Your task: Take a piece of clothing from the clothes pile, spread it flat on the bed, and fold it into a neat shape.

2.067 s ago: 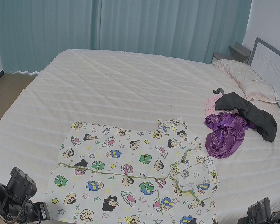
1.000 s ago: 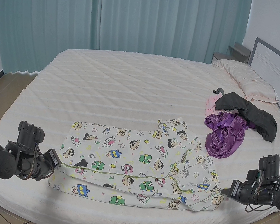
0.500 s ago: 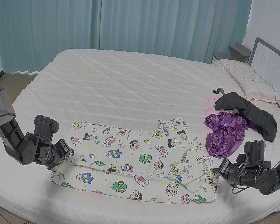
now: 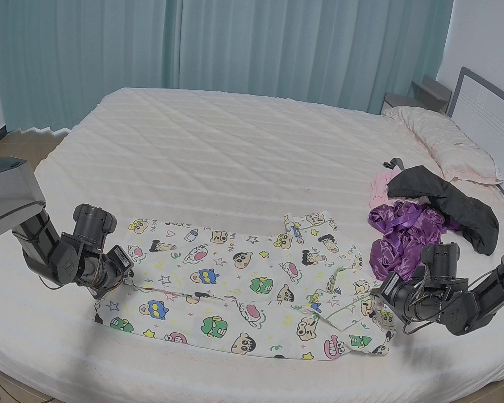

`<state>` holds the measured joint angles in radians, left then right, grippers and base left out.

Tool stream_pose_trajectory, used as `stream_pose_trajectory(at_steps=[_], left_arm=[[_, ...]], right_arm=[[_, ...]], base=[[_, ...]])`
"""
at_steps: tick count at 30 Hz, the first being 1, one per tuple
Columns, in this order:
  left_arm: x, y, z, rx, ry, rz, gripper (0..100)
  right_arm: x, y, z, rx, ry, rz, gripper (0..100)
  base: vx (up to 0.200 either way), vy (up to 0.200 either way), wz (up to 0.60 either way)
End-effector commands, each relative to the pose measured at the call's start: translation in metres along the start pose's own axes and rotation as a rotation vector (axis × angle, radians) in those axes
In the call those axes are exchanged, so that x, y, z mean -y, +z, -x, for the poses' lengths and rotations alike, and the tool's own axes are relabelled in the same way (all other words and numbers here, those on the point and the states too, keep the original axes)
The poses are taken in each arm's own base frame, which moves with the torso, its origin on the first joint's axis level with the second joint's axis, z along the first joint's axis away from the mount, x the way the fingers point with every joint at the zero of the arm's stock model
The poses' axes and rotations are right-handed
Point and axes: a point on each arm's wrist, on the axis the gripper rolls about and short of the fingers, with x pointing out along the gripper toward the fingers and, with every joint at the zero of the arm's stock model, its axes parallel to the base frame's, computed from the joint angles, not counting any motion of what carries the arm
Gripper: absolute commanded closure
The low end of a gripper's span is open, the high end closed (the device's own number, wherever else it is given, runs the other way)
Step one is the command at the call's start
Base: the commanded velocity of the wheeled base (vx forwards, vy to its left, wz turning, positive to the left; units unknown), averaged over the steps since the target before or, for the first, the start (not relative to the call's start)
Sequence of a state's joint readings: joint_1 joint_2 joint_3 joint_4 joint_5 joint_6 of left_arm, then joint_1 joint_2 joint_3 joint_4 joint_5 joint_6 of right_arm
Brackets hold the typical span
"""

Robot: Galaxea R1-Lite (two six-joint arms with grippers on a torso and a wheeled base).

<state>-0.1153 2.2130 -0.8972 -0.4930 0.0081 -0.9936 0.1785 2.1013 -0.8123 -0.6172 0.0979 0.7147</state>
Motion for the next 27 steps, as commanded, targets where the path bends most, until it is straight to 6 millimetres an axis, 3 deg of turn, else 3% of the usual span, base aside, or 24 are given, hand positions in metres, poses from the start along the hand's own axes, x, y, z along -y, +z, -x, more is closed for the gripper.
stream_pose_trajectory(at_steps=[1,2,10,15,17,18,20,24,27], left_arm=[[-0.001,0.0,-0.001,0.0,0.001,0.002,100],[-0.001,0.0,-0.001,0.0,0.001,0.002,0],[-0.006,0.011,0.015,0.015,0.0,0.065,0],[-0.022,0.026,0.063,-0.03,-0.076,0.126,0],[-0.023,0.027,0.066,-0.032,-0.081,0.131,0],[-0.03,0.028,0.081,-0.054,-0.105,0.173,0],[-0.035,0.025,0.087,-0.075,-0.11,0.201,0],[-0.039,0.021,0.09,-0.091,-0.103,0.213,0],[-0.045,0.01,0.09,-0.128,-0.085,0.211,0]], right_arm=[[0.002,-0.003,-0.008,-0.013,-0.009,-0.002,0],[0.003,-0.002,-0.008,-0.012,-0.009,-0.006,0],[-0.004,0.013,0.015,0.072,-0.006,-0.164,0],[-0.01,0.001,0.033,0.067,-0.039,-0.298,0],[-0.01,0.0,0.033,0.063,-0.044,-0.299,0],[-0.011,-0.009,0.031,0.046,-0.091,-0.315,0],[-0.014,-0.016,0.028,0.035,-0.116,-0.33,0],[-0.015,-0.023,0.023,0.024,-0.141,-0.328,0],[-0.01,-0.024,0.006,0.042,-0.179,-0.332,0]], base=[[0.0,0.0,0.0],[0.0,0.0,0.0],[0.0,0.0,0.0],[0.0,0.0,0.0],[0.0,0.0,0.0],[0.0,0.0,0.0],[0.0,0.0,0.0],[0.0,0.0,0.0],[0.0,0.0,0.0]])
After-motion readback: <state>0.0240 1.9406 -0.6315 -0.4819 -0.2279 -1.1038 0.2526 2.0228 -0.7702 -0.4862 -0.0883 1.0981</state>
